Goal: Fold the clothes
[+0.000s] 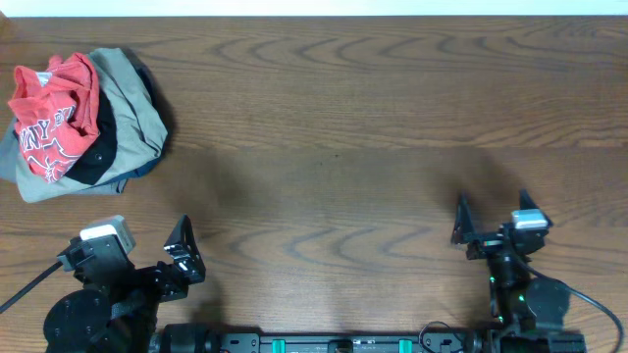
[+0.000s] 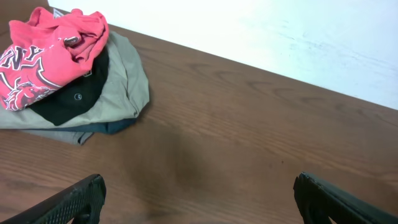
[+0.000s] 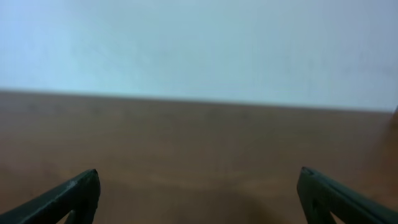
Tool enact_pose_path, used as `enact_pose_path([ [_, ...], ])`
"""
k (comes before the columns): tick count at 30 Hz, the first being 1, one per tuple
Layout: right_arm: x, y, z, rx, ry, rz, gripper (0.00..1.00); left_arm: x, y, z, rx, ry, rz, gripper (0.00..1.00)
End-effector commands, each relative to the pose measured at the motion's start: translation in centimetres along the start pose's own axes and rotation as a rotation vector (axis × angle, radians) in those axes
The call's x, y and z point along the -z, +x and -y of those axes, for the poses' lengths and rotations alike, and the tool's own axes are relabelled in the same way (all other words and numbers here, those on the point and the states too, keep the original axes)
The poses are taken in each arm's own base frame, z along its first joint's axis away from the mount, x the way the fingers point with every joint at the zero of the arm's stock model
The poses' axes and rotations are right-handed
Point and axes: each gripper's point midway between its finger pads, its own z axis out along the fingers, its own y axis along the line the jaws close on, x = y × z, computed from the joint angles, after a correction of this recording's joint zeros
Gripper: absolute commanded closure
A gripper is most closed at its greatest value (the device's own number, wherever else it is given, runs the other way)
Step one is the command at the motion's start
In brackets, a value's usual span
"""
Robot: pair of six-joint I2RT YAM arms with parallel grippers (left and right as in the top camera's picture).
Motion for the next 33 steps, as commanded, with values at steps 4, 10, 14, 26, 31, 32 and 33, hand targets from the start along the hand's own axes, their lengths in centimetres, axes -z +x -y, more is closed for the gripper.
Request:
enact_pose_path([
  [4, -0.26, 1.74, -0.53, 0.029, -0.026, -0.036, 0.01, -0.03, 0.12, -0.09, 0.008, -0.004, -0.003, 0.02],
  [10, -0.26, 1.74, -0.54, 0.028, -0.026, -0.036, 0.01, -0.03, 0.12, -0.09, 0.008, -0.004, -0.003, 0.02],
  [14, -0.26, 1.74, -0.54, 0.028, -0.026, -0.036, 0.01, -0.03, 0.12, -0.09, 0.008, -0.004, -0.003, 0.02],
  [26, -0.26, 1.74, -0.54, 0.028, -0.026, -0.036, 0.01, -0.03, 0.12, -0.09, 0.008, -0.004, -0.003, 0.02],
  [31, -0.37, 1.11, -0.38, 0.038, -0.017, 0.008, 0.01, -0.03, 0.12, -0.09, 0.008, -0.004, -0.003, 0.02],
  [32, -0.40, 1.26, -0.44, 0.036, -0.021, 0.000, 0.01, -0.03, 0.12, -0.10, 0.008, -0.005, -0.003, 0.02],
  [33, -0.40, 1.39, -0.39, 0.036, -0.018, -0.005, 0.01, -0.03, 0.12, -0.09, 0.008, -0.004, -0.003, 0.02],
])
